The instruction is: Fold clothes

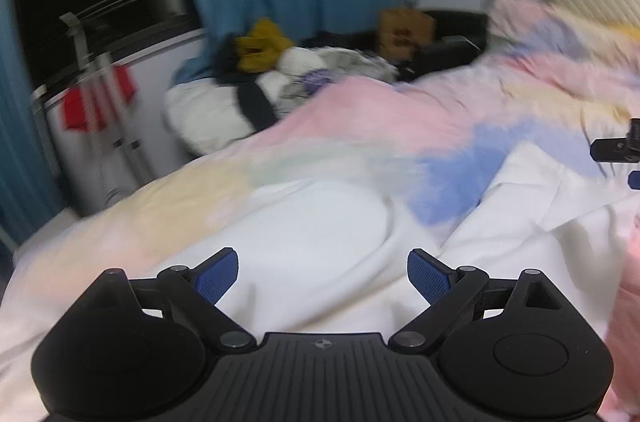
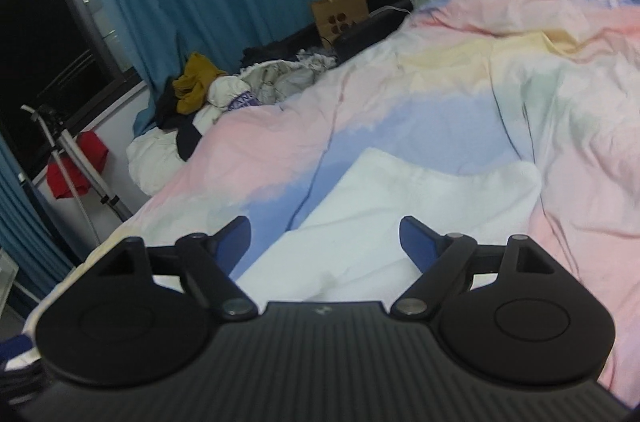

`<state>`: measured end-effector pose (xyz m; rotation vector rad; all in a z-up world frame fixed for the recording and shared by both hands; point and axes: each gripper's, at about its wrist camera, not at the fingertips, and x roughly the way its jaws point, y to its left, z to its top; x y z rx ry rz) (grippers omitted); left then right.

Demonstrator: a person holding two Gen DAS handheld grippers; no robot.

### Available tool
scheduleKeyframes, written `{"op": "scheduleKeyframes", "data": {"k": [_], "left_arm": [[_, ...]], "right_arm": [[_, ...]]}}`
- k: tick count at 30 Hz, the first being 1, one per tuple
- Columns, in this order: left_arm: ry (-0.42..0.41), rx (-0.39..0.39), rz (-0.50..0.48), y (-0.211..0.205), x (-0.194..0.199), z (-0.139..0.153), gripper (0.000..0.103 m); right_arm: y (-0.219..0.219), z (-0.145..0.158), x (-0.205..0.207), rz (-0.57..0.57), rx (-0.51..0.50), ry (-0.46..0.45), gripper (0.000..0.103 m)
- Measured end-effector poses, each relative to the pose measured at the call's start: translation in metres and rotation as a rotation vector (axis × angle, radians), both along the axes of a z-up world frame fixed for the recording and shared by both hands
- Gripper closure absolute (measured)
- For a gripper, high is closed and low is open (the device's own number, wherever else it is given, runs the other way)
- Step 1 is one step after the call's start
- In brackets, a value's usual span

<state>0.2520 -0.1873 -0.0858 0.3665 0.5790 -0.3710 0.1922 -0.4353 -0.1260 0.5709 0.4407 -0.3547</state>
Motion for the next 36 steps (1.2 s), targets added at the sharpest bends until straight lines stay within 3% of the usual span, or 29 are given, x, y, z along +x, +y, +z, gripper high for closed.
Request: {"op": "scheduleKeyframes", "data": {"k": [7,10,13,16,18,22,25,30,32,34,36], "left_arm": [[0.038,0.189,-0.037,-0.074,0.098,-0.062,0.012],[0.057,0.19,-0.02,-0.077,0.123,-0.075,0.014],[0.096,0.194,-0.011,-0.071,0.137,-0.08,0.036],[0.134,0.18,-0.027,-0.062,0.136,-0.074,0.066],[0.1,0.203,-0.01,-0.062,0.13,-0.065,0.092],[0.035,0.173,-0.026,-0.056,0.104,-0.024,0.095],[-0.019,0.109,-0.06,-0.04,0.081,0.023,0.096],[-0.13,-0.071,-0.198,-0.001,0.044,0.114,0.096],[-0.18,-0.206,-0.233,0.021,0.04,0.151,0.096],[-0.201,-0.334,-0.237,0.041,0.05,0.172,0.096],[-0.207,-0.364,-0.185,0.047,0.07,0.166,0.095]], "right_arm": [[0.001,-0.022,0.018,0.009,0.039,0.042,0.02],[0.0,-0.03,0.024,0.011,0.059,0.057,0.02],[-0.004,-0.036,0.03,0.003,0.079,0.068,0.02],[-0.006,-0.04,0.033,-0.002,0.094,0.071,0.02],[-0.006,-0.042,0.033,-0.009,0.098,0.075,0.02],[-0.007,-0.042,0.03,-0.021,0.114,0.071,0.02],[-0.006,-0.039,0.027,-0.026,0.118,0.066,0.02],[-0.004,-0.03,0.018,-0.023,0.139,0.045,0.02],[-0.003,-0.026,0.014,-0.014,0.152,0.023,0.02],[-0.001,-0.023,0.013,-0.006,0.144,0.004,0.02],[0.001,-0.022,0.017,-0.002,0.125,0.004,0.02]]}}
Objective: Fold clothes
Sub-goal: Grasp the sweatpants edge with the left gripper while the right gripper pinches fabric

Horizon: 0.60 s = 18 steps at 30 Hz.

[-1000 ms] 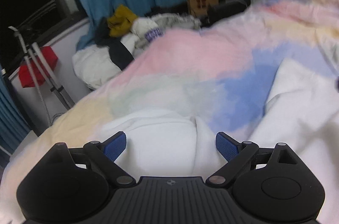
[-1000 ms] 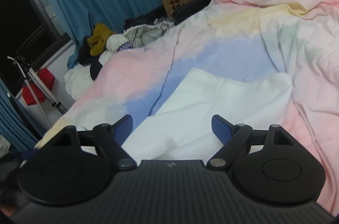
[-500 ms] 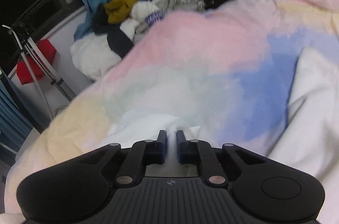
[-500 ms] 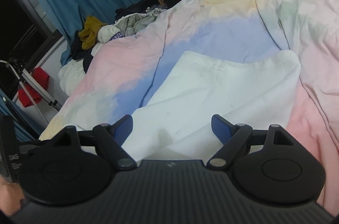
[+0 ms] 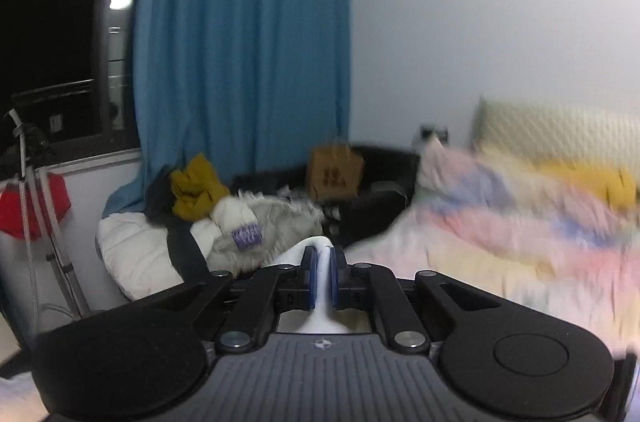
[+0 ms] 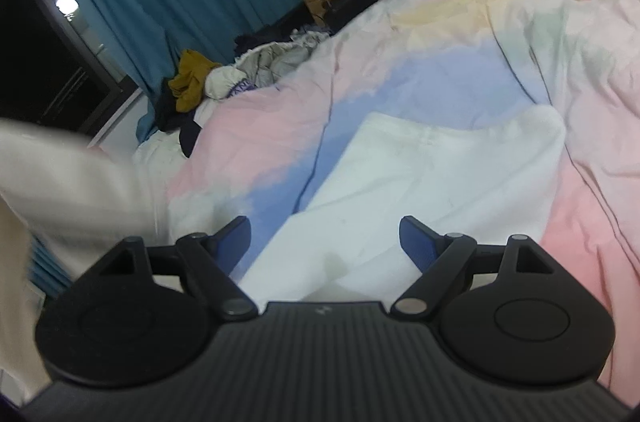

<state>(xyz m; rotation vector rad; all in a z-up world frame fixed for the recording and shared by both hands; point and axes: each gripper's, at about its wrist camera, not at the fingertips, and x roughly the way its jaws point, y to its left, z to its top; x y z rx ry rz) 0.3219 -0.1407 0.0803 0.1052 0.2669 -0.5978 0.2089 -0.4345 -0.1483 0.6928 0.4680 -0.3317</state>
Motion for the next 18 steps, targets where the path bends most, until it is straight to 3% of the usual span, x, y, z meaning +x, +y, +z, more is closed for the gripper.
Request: {"op": "scheduleKeyframes", "data": {"k": [2,5,7,10,12,15,18], "left_arm": [[0.028,-0.007,0.053,0.002,0.025,-0.019,0.092],[0.121,0.023,0.154,0.0,0.067,-0.074,0.084],[0.211,0.031,0.235,0.003,0.091,-0.114,0.074],[0.339,0.002,0.284,0.017,0.107,-0.154,0.069],[0.353,-0.01,0.286,0.03,0.099,-0.16,0.051],[0.299,0.008,0.298,0.055,0.062,-0.155,0.027],[0.27,0.043,0.318,0.084,0.009,-0.153,0.024]], "right_arm": [[-0.001,-0.005,0.005,0.005,0.016,0.022,0.02],[-0.003,-0.013,0.008,-0.002,0.03,0.047,0.02],[-0.003,-0.017,0.009,-0.001,0.031,0.049,0.02],[-0.003,-0.023,0.014,0.016,0.033,0.06,0.019],[-0.003,-0.028,0.019,0.037,0.043,0.072,0.019],[-0.007,-0.034,0.027,0.071,0.083,0.078,0.018],[-0.018,-0.04,0.036,0.101,0.195,0.056,0.019]]}}
